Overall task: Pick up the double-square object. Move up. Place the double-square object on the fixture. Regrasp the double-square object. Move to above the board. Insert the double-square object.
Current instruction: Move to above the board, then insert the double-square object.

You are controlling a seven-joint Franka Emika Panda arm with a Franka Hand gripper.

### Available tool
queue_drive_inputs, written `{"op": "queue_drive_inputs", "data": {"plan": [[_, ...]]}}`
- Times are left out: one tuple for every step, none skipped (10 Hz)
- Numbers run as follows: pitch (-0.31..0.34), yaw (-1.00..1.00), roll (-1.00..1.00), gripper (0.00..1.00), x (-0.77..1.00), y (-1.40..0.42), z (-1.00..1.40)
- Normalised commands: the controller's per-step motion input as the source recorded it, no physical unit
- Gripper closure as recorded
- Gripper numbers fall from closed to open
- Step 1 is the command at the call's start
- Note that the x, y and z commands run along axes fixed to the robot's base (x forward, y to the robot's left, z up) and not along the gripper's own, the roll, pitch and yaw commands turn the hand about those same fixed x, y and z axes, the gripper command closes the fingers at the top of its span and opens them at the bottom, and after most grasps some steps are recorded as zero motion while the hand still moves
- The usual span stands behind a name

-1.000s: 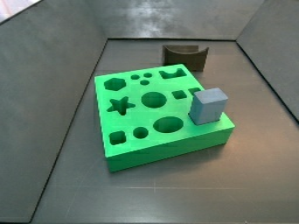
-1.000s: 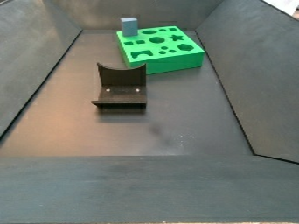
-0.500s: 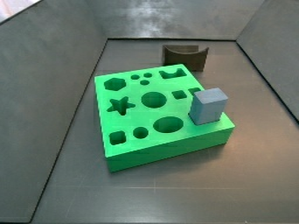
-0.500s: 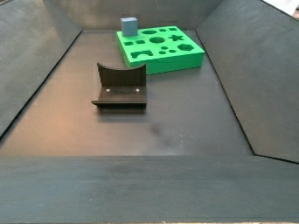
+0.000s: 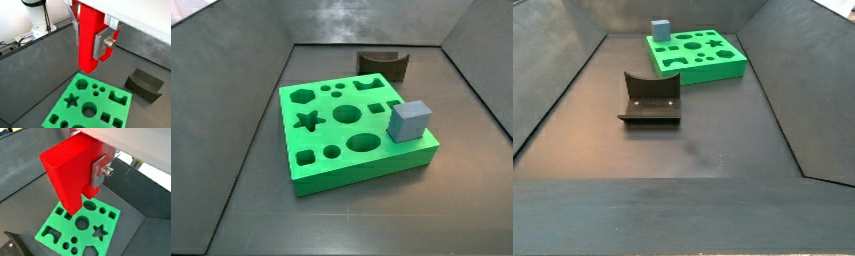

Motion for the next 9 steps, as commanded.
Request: {"op": "queue_drive_inputs", "data": {"plan": [[-0.214, 0.0, -0.16, 1.0, -0.17, 0.09, 0.0], [-0.214, 0.0, -0.16, 1.0, -0.17, 0.09, 0.0], [-0.014, -0.85, 0.0, 1.0, 0.24, 0.0, -0.5], [-0.021, -0.72, 0.0, 1.0, 0.41, 0.0, -0.35], [0.0, -0.01, 0.0, 1.0, 0.02, 0.0, 0.0], [0.0, 0.0, 0.0, 1.0, 0.0, -0.01, -0.02], [0.0, -0.37, 0.02, 1.0, 0.19, 0.0, -0.33], [0.0, -0.6, 0.04, 1.0, 0.31, 0.0, -0.45], [0.0, -0.72, 0.02, 1.0, 0.37, -0.04, -0.55]]}}
